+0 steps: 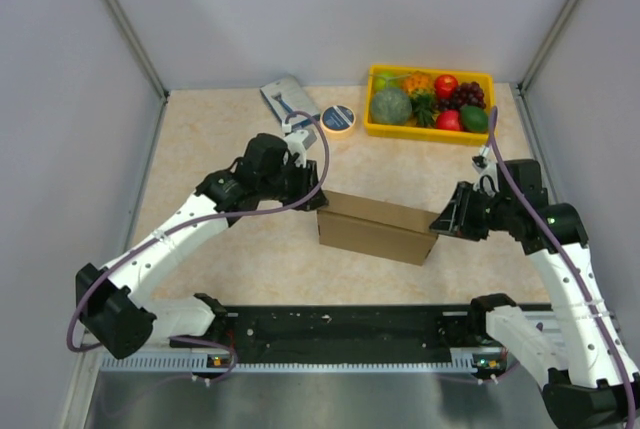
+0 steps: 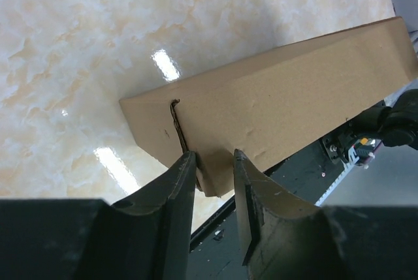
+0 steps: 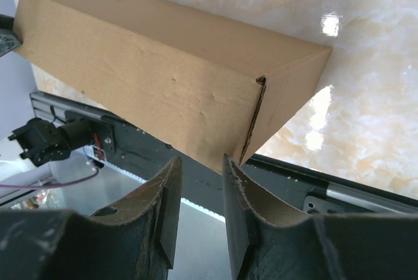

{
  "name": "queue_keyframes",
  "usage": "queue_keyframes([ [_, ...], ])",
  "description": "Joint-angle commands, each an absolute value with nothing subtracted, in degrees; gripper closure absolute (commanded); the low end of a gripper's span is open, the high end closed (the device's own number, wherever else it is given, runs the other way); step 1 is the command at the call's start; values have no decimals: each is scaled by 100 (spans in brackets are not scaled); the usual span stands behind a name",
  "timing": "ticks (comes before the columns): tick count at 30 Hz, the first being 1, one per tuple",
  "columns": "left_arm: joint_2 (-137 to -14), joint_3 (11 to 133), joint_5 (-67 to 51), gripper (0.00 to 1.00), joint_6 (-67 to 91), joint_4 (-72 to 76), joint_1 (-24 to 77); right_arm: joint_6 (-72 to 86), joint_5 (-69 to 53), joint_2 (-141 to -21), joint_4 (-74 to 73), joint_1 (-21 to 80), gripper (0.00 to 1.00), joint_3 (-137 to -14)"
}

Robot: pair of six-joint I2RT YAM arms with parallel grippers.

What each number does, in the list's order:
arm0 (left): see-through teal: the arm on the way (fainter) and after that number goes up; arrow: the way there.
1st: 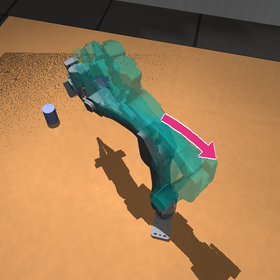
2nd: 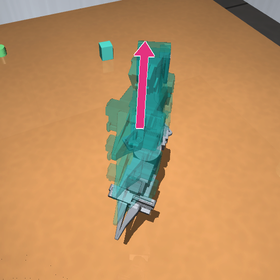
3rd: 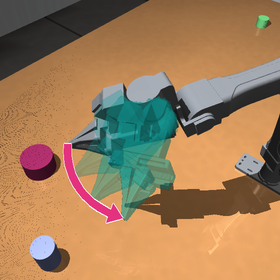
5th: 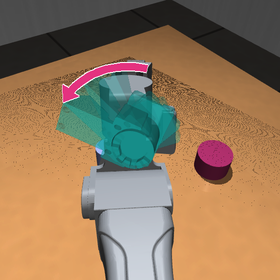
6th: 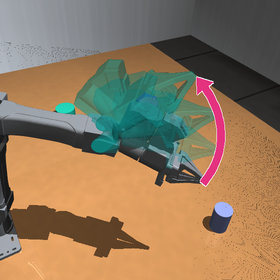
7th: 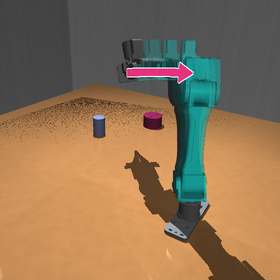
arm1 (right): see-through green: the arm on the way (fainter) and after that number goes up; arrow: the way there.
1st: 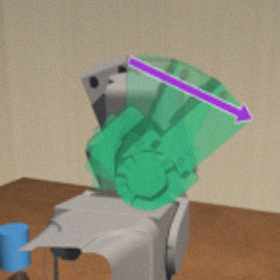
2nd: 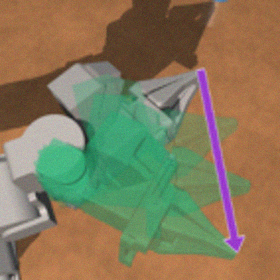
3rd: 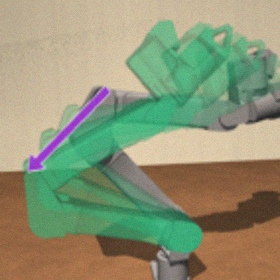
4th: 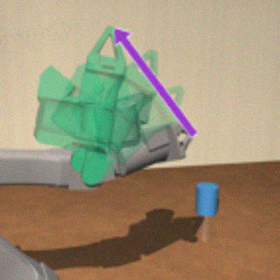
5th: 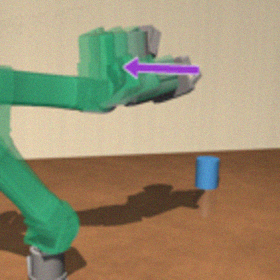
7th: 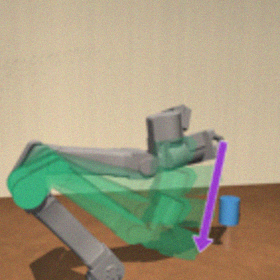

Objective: Fold the paper box

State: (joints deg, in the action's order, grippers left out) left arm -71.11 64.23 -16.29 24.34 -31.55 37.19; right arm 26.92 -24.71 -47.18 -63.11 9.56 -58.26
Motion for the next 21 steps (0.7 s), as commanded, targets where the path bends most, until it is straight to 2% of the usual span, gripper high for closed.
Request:
queue_keyframes([
  [1,-6847,6223,-1846,68,2566,-2813,3735,2444,-2004,-4728,-6565,914,68,-6117],
  [4,-6882,6109,-1837,77,2566,-2786,3744,2408,-2013,-4737,-6592,914,68,-6100],
  [10,-6829,6003,-1802,86,2610,-2681,3744,2356,-1872,-4720,-6671,914,68,-6161],
  [12,-6812,6038,-1898,75,2663,-2672,3744,2277,-1803,-4746,-6714,914,68,-6213],
  [13,-6794,6038,-1916,52,2672,-2724,3744,2250,-1706,-4755,-6741,905,67,-6257],
  [14,-6742,6038,-1873,45,2681,-2751,3744,2215,-1627,-4755,-6785,914,66,-6293],
  [16,-6557,5994,-1635,42,2611,-2786,3744,2232,-1652,-4764,-6776,905,66,-6337],
  [21,-6460,5862,-1538,60,2662,-2795,3744,2303,-1889,-4790,-6671,914,66,-6188],
])
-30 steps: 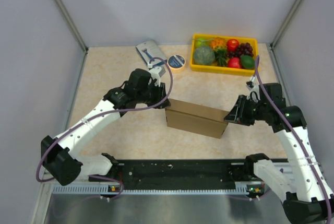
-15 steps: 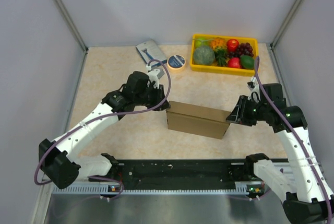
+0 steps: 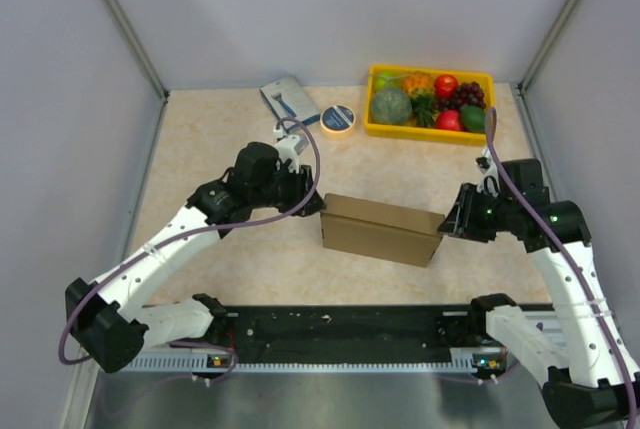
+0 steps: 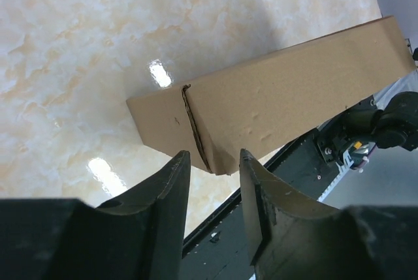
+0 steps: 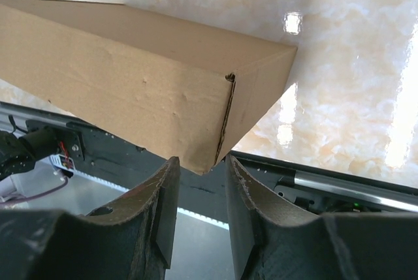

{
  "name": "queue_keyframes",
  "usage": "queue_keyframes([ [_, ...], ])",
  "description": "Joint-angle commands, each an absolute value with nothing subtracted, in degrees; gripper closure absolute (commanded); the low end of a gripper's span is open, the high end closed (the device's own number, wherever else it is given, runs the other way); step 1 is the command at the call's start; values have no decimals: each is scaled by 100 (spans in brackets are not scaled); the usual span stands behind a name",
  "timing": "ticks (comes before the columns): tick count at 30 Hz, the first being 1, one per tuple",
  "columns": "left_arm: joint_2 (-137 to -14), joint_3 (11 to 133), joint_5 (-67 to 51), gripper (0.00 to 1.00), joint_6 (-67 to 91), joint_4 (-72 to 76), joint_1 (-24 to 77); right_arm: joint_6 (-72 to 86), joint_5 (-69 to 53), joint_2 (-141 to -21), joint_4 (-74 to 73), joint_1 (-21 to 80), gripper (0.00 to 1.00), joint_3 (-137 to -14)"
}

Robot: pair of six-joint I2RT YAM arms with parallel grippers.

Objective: Fold the paper box

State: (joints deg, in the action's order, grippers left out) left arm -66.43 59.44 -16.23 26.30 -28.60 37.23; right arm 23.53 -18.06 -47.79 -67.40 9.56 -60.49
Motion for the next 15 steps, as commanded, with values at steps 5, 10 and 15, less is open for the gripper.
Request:
queue_keyframes([
  [5,-6539,5748,-1898,69,2812,-2505,3744,2364,-1977,-4737,-6539,905,68,-5968],
  [10,-6609,5757,-1995,62,2856,-2426,3770,2417,-2153,-4746,-6355,905,70,-5801],
  [15,-6662,5555,-2153,71,2997,-2162,3841,2435,-2189,-4746,-6284,905,72,-5643],
])
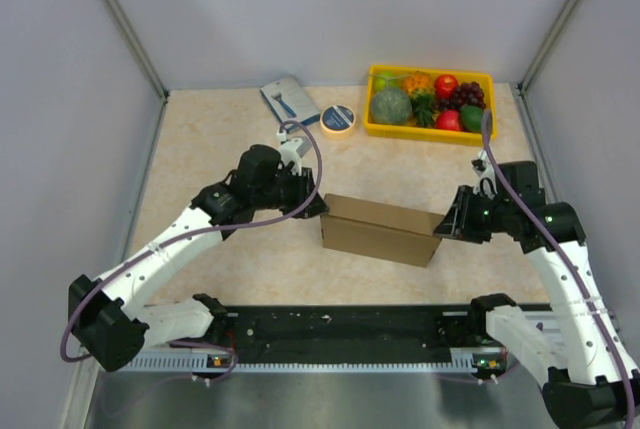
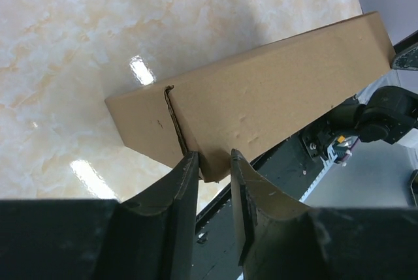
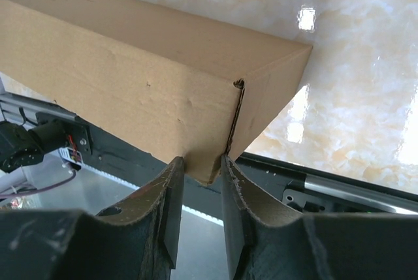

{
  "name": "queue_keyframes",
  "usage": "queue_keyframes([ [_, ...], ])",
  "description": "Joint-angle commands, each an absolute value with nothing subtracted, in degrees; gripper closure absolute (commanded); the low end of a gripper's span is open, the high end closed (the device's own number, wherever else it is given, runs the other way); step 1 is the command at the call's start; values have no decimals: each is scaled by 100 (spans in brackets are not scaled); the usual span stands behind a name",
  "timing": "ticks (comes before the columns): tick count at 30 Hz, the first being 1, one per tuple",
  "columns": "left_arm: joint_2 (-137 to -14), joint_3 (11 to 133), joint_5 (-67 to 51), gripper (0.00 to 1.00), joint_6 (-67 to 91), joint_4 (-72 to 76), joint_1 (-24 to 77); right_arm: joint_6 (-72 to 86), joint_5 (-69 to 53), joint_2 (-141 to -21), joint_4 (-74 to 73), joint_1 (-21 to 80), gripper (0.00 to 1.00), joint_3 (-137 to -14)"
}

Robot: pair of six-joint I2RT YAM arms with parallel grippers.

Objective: Fold the paper box

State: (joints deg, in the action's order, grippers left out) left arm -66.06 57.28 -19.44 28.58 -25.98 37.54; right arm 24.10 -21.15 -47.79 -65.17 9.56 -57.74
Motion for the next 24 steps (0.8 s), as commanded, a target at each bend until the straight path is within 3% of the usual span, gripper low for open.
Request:
queue_keyframes([
  [1,-6688,5520,-2162,76,3014,-2110,3832,2435,-2162,-4737,-6275,897,72,-5616],
  [7,-6715,5116,-2031,91,3050,-1881,3832,2250,-1609,-4597,-6170,905,82,-5371],
  [11,-6820,5062,-1960,93,2962,-1924,3832,2083,-1607,-4562,-6038,905,78,-5177],
  [14,-6733,5220,-1934,83,2883,-2047,3841,2205,-1775,-4544,-6047,905,73,-5456],
  [15,-6680,5282,-1925,71,2857,-2091,3832,2232,-1784,-4544,-6064,914,72,-5545],
  [19,-6443,5624,-1759,45,2760,-2337,3815,2364,-1907,-4596,-6161,905,61,-5871],
  [21,-6320,5721,-1661,38,2742,-2364,3736,2408,-1899,-4614,-6170,897,59,-5950],
  [22,-6276,5713,-1713,25,2742,-2321,3570,2426,-1907,-4623,-6170,896,55,-5959],
  [24,-6214,5625,-2195,23,2786,-2207,3315,2470,-1994,-4614,-6152,844,47,-5994],
])
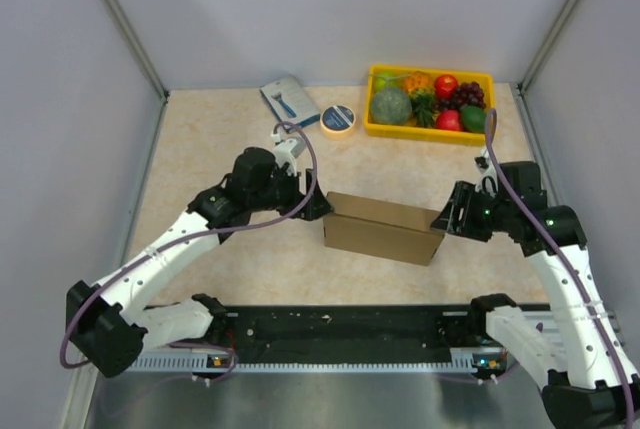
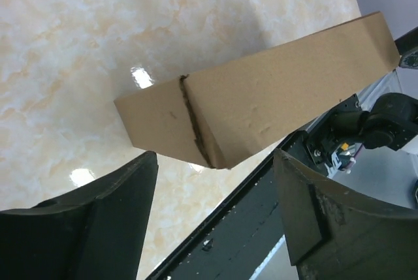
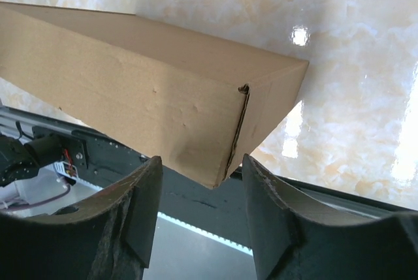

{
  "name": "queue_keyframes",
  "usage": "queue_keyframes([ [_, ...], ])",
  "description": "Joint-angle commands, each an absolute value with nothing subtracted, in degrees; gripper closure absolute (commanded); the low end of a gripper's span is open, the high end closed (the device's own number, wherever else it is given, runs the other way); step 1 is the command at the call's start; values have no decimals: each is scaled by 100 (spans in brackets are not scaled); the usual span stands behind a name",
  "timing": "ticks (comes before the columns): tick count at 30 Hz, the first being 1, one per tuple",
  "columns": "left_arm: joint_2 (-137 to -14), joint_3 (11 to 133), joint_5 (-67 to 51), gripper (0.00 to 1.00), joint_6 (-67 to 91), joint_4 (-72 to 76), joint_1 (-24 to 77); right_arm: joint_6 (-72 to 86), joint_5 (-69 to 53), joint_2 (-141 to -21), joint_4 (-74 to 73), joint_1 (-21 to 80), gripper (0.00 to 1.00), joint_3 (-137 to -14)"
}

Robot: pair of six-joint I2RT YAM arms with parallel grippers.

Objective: Fold the paper box

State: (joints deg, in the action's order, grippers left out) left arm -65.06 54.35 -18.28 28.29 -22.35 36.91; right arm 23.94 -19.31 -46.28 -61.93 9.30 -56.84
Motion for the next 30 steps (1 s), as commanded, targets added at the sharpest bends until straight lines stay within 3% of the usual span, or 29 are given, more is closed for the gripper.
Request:
queue_keyframes([
  [1,-6205,5573,-2371,23,2804,-2023,3061,2470,-2082,-4623,-6161,792,43,-5994],
  [11,-7004,5230,-3796,40,3128,-1196,2786,2338,-3031,-4799,-6047,53,41,-5740],
  [13,-7066,5142,-3884,46,3181,-1011,2777,2364,-3059,-4790,-5933,44,46,-5608],
  [20,-7101,4607,-4016,46,3339,-502,2751,2400,-3173,-4667,-5643,26,55,-4905],
  [30,-7303,3718,-4025,83,3305,202,2654,2356,-2927,-4693,-5317,-395,76,-4342],
])
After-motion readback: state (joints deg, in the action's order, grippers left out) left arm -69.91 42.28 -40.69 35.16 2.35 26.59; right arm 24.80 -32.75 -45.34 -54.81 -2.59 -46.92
